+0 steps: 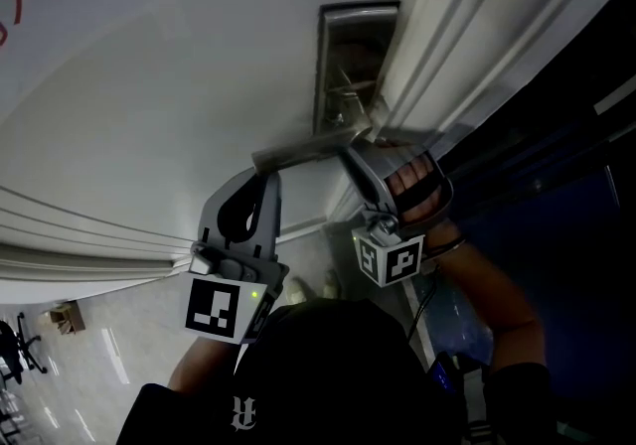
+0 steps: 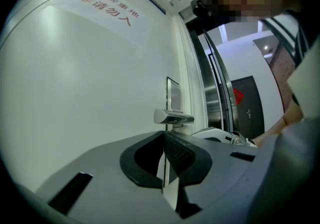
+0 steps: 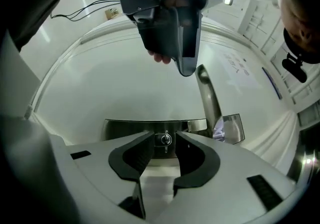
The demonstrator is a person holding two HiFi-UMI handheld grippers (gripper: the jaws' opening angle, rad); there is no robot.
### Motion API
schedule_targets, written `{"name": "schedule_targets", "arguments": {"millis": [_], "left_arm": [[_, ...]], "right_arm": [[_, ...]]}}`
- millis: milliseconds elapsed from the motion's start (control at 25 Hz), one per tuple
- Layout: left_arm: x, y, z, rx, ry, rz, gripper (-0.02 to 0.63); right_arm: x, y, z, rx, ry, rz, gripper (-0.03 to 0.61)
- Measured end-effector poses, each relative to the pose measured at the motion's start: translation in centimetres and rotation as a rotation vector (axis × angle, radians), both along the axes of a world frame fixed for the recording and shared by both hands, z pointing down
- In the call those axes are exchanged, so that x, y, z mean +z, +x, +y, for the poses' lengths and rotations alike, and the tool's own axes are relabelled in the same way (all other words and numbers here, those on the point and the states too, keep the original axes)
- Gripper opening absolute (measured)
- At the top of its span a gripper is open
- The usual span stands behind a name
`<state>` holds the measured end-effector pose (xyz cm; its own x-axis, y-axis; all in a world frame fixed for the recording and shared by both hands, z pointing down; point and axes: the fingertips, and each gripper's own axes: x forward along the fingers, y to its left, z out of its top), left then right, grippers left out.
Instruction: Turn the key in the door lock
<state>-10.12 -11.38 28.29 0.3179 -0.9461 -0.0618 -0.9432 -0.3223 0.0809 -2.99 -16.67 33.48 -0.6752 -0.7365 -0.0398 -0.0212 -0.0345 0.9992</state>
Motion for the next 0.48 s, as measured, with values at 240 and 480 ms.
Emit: {"name": "schedule_targets", "arguments": {"millis": [240,480], "left_arm": [[-0.07,-0.15,0.14,-0.013,-0.001,-0.007,0.006],[-0.09,-0.26,0.30,-0.037,-0.006,-0.017,0.008]], "right_arm": [[-0.28,-0.18,-0.46,-0.103,0.070,-0.016,0.094],[-0.42,-0.31,-0.45,-0.114,0.006,-0.067,0.022]]}}
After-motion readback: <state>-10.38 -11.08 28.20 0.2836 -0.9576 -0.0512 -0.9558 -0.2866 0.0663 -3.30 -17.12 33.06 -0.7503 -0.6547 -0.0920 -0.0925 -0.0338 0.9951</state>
